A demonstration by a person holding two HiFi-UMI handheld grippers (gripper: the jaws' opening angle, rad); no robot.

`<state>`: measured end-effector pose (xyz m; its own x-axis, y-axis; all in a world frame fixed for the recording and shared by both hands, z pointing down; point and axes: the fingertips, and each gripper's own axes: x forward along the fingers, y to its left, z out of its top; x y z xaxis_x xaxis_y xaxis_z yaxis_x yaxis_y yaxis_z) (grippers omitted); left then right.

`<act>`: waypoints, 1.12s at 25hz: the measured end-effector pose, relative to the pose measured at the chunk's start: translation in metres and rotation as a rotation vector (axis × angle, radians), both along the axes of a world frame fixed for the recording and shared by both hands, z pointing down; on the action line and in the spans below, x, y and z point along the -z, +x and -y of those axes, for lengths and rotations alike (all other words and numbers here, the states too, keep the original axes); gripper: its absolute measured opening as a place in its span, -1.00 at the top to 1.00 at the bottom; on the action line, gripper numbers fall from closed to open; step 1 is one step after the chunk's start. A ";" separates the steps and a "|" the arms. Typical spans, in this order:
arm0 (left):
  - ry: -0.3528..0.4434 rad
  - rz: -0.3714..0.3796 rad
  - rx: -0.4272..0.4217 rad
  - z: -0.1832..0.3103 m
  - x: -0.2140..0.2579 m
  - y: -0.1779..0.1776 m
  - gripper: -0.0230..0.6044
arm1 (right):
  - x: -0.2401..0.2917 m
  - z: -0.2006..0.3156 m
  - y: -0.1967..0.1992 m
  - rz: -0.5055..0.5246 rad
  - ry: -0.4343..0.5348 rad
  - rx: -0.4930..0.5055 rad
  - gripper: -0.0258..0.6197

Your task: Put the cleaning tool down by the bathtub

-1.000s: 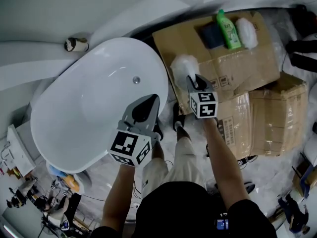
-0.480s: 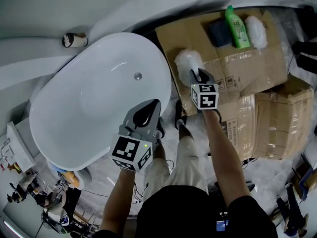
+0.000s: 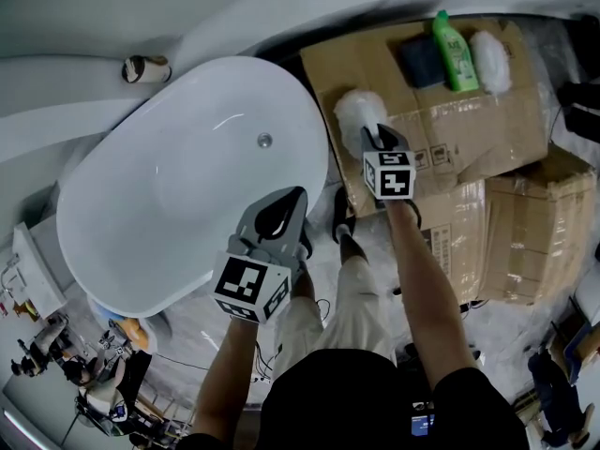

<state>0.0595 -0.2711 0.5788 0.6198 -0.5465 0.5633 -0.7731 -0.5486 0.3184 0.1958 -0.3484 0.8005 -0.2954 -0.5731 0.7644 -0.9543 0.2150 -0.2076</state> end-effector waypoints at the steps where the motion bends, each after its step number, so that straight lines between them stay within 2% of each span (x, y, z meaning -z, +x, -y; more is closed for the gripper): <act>1: 0.003 0.001 0.005 0.000 0.000 -0.001 0.94 | -0.001 0.000 -0.001 0.000 -0.002 0.002 0.62; 5: 0.013 0.004 0.020 0.002 0.001 -0.004 0.93 | 0.001 0.000 -0.001 -0.007 0.007 0.008 0.47; 10: 0.010 0.007 0.028 0.003 0.002 -0.005 0.93 | 0.005 0.001 -0.002 -0.009 0.021 0.020 0.41; 17: 0.027 -0.003 0.079 0.007 0.020 -0.006 0.93 | 0.022 -0.003 -0.001 -0.042 0.019 0.043 0.41; 28: 0.057 -0.026 0.097 -0.003 0.048 -0.005 0.93 | 0.074 -0.020 0.006 -0.042 0.078 0.045 0.41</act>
<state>0.0545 -0.2682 0.5312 0.5763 -0.6357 0.5135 -0.8154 -0.4891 0.3096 0.2015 -0.3286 0.7267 -0.2911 -0.6177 0.7305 -0.9507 0.2722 -0.1487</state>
